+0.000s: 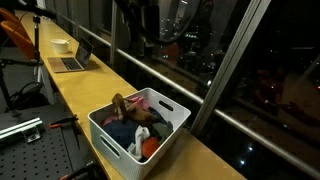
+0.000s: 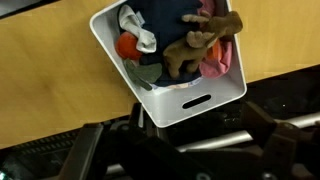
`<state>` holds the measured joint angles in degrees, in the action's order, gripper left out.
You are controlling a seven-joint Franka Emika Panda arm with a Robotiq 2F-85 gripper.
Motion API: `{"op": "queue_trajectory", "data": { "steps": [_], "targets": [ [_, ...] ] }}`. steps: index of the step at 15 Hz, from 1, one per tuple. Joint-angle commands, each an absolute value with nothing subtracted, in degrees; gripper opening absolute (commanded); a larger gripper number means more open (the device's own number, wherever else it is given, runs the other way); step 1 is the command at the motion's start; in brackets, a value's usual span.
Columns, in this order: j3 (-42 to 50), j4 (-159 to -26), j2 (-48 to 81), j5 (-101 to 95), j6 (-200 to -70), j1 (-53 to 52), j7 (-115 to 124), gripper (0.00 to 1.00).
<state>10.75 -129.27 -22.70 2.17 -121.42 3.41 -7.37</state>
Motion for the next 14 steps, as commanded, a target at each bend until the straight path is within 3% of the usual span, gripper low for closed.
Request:
{"op": "queue_trajectory", "data": {
  "steps": [1, 14],
  "targets": [
    [8.45, -123.54, -11.86, 5.50, -125.56, 2.17, -4.91, 1.00],
    [4.31, -111.02, 20.84, 4.69, -127.20, 2.02, 5.55, 1.00]
  ]
}}
